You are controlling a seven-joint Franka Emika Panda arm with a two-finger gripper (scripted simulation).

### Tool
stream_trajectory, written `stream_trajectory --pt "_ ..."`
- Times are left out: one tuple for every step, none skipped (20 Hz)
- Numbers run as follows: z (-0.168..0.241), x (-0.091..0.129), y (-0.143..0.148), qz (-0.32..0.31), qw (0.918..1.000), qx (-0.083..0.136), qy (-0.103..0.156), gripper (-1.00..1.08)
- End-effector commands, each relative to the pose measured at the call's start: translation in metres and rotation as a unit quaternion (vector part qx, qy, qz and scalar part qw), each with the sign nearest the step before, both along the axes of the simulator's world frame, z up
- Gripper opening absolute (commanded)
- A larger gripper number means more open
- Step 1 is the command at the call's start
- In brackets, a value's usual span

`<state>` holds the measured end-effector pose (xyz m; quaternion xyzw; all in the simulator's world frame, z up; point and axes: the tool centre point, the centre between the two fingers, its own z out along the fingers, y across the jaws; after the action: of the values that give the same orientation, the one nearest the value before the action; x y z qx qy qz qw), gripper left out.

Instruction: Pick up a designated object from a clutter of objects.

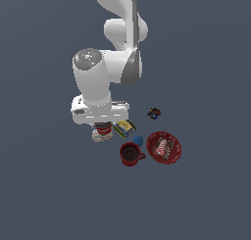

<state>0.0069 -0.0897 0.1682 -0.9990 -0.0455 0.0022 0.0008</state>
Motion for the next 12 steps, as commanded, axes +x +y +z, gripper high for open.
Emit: stream_trajectory --pt "0.028 -0.003 -0.01 0.0 1.0 0.0 -0.002 -1.0" --pt "0.039 -0.005 -0.014 0.0 1.0 0.0 -0.002 -1.0" --pt "0.05 -0.007 -0.019 0.0 1.0 0.0 -0.002 -1.0" --pt "0.061 -0.008 -0.023 0.0 1.0 0.0 -0.002 -1.0" --pt "0.072 -0.01 -0.027 0.0 1.0 0.0 -0.002 -1.0" --pt "0.083 -0.011 -0.031 0.0 1.0 0.0 -0.002 -1.0" --pt "0.094 -0.013 -0.035 0.0 1.0 0.0 -0.002 -1.0" --pt "0.105 -0.015 -0.039 0.0 1.0 0.0 -0.002 -1.0" --pt "0.115 -0.016 -0.044 0.0 1.0 0.0 -0.002 -1.0" --pt "0.126 -0.018 -0.048 0.0 1.0 0.0 -0.002 -1.0" --pt "0.137 -0.019 -0.052 0.0 1.0 0.0 -0.002 -1.0" --pt "0.147 -0.02 -0.056 0.0 1.0 0.0 -0.002 -1.0"
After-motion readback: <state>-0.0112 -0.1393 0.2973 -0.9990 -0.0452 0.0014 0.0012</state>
